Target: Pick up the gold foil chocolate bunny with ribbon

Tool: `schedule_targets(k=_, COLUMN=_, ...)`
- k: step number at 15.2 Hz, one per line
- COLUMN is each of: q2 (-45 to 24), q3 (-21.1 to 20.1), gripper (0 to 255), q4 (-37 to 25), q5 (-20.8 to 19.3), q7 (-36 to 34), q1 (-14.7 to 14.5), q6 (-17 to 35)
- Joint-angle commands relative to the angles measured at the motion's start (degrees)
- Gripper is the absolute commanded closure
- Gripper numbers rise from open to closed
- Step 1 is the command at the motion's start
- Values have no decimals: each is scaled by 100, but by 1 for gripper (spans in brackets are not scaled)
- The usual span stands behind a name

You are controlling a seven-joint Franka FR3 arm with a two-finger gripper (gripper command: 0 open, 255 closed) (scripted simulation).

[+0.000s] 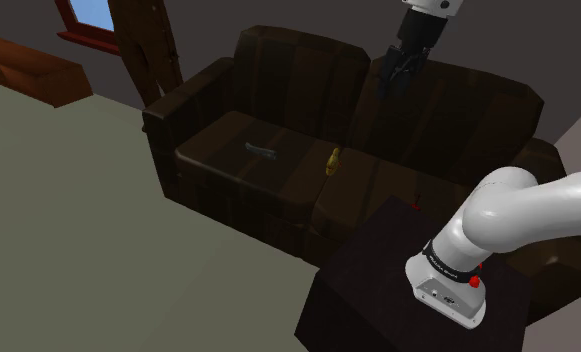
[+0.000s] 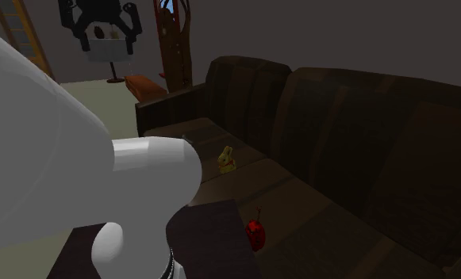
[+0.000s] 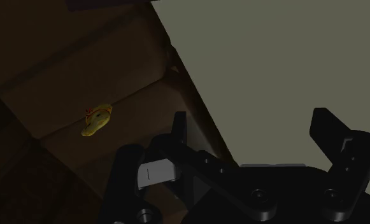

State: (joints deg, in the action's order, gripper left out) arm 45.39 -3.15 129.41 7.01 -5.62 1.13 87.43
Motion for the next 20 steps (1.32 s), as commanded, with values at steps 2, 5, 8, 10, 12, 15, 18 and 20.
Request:
schedule_targets(k=2, q2=-39, q3=100, gripper=0, q4=111, q5=-25, q7=110, q1=26, q6=148)
schedule_targets(k=5, q2=-208, q3=403, gripper=0, q4=400, q5=-92, q7=440, q1=106, q6=597)
schedule_targets(k=8, q2=-456, q3=707, gripper=0, q4=623, q5=-138, q7=774, q1=180, q6=1053)
schedule_targets(k=10, q2=-665, q3=911, gripper=0, q4=732, q5=-153, q7=1002, q1=224, q6=1357)
schedule_targets(k=12, q2=-909, q3=1116, gripper=0, q4=810, q5=-150, q7=1235, q1=259, q6=1659)
schedule_targets(k=15, q2=-1336, q3=1426, gripper=0, q4=866, q5=-106, q7=1601, q1=293, q6=2102)
schedule_targets(k=18, q2=-1832, q3=1737, gripper=0, q4=846, q5=2, q7=1995, q1=301, q6=2523)
schedule_targets(k=20, q2=-2198, q3=1943, gripper=0, q4=791, q5=119, q7=2278, q1=291, q6=2782)
